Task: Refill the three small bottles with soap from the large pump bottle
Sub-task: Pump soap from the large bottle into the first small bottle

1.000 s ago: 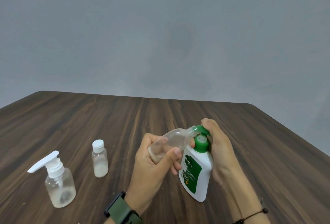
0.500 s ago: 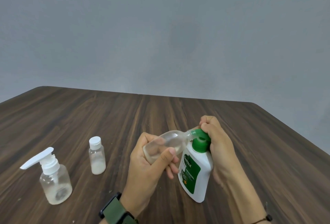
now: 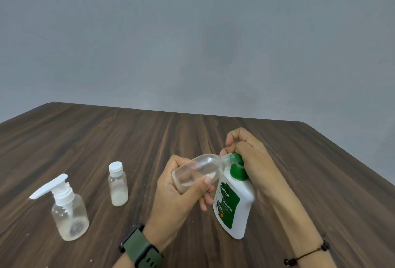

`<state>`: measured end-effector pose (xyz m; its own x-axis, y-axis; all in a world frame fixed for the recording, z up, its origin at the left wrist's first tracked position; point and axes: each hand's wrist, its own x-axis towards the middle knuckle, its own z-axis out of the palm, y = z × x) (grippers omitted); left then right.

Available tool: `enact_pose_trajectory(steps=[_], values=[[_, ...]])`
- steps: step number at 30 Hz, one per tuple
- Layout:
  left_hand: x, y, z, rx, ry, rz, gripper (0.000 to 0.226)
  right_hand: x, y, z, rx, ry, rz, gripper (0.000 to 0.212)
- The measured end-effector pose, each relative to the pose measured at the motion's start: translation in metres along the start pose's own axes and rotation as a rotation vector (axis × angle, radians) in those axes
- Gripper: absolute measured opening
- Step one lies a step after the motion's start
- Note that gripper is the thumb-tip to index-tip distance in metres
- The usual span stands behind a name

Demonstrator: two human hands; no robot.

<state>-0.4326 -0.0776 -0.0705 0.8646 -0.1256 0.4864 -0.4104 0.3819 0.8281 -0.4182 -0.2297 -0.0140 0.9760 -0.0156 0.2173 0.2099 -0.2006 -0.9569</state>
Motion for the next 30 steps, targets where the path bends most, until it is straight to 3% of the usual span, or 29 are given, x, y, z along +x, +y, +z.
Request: enact_pose_trajectory(steps=[8, 30], values=[[0.002, 0.003, -0.002, -0.012, -0.013, 0.022, 0.040, 0.004, -0.015, -0.003, -0.070, -0.017, -0.018, 0.024], [0.003, 0.005, -0.004, -0.007, -0.041, 0.024, 0.041, 0.002, -0.012, -0.004, -0.159, 0.023, -0.089, 0.031]])
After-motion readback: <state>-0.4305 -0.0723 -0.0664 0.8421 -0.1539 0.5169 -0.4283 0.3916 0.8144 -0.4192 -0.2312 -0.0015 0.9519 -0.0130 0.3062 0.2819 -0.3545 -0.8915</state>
